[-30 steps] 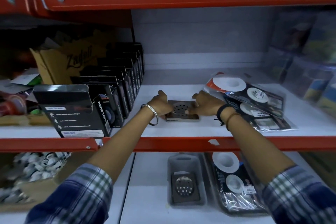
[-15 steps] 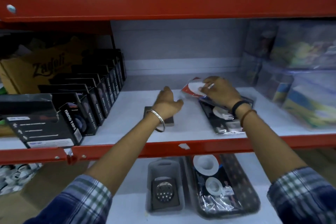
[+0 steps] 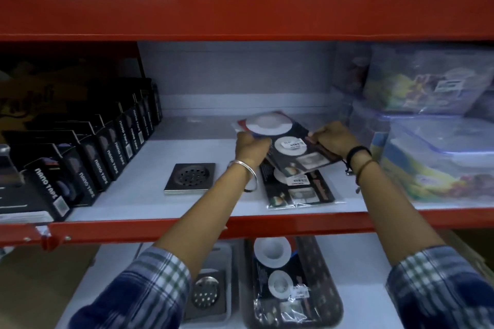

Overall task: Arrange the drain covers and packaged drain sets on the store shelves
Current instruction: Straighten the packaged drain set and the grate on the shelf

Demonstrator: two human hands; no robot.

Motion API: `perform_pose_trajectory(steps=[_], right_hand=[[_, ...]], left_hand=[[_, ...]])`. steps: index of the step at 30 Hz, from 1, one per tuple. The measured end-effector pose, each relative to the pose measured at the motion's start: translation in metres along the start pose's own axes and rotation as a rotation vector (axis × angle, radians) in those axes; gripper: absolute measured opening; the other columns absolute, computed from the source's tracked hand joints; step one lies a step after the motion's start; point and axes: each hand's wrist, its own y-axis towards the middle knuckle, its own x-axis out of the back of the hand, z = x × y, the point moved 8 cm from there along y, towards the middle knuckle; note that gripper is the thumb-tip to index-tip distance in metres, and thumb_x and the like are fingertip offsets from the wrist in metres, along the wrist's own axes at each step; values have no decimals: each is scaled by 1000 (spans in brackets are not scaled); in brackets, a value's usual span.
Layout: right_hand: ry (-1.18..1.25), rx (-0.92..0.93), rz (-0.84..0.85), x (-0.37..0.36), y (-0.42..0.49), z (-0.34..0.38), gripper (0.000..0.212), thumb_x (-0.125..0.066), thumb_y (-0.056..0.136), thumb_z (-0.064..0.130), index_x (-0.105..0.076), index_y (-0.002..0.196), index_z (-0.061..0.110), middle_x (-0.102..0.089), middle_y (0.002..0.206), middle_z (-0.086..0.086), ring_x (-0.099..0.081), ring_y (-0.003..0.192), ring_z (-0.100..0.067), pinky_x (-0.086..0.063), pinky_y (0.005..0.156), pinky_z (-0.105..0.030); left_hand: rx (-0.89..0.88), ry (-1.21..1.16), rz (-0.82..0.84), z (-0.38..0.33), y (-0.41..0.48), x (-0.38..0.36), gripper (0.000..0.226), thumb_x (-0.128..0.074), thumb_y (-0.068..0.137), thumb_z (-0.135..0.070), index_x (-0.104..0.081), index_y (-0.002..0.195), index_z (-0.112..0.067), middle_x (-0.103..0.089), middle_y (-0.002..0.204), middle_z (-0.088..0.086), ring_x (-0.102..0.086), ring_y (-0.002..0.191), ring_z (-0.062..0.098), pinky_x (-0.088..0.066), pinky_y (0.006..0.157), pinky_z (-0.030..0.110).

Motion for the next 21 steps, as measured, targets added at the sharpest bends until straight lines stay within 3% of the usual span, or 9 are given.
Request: perform_pose_trajectory(steps=[2,4,6,8,11,14,21], right_hand=[[42,-61,-8,2,-13,-4,39,-62,86,21,-49,53,5,-52,54,-8,-47,51,-18,-35,51,-26],[-39,-112,43,-8,-25,-15,35,-61,86,27,-48,60,8,-57,63,-11,-49,56,-20,-34,52,-27],[-145,-170,104,-21,-36,-30,30,-59,86,35,-55,84,5,-63,90,-17,-57,78,-28,-38,65,-29],[-129,-206,122,-30,-42,-38,32,-57,88,35,-56,96,4,-63,108,-20,-57,90,-31,-39,68,-28],[-85,-191,133,-34,-48,-33,23,-54,91,25,-53,99,3,-62,117,-22,-56,91,-32,-37,60,-25],[-80,-178,126,-35,-55,-30,34,-53,92,20,-50,117,-3,-57,124,-22,-56,110,-36,-38,74,-28],[-133,-166,123,-40,-66,-25,43,-51,91,29,-46,124,2,-47,132,-23,-51,116,-38,-45,97,-42]], left_hand=[[14,64,-15,1,6,0,12,-62,67,-12,-60,79,-10,-67,98,10,-64,95,25,-52,90,33],[62,239,-8,6,-4,-2,52,-61,59,-29,-59,105,-4,-63,115,17,-59,111,34,-49,98,42],[151,423,33,21,-18,-7,67,-62,73,-38,-43,128,-5,-45,133,18,-46,124,36,-41,106,41],[183,463,66,29,-26,-12,61,-55,88,-35,-33,136,-4,-31,141,19,-39,129,35,-36,105,39],[152,421,62,32,-25,-21,54,-50,94,-26,-30,136,-1,-26,144,18,-40,129,32,-37,101,34],[134,420,38,30,-23,-22,50,-49,95,-24,-32,135,0,-26,143,18,-45,125,32,-39,100,34],[127,494,4,35,-25,-17,44,-40,97,-20,-33,135,3,-24,143,20,-51,117,34,-41,96,35]])
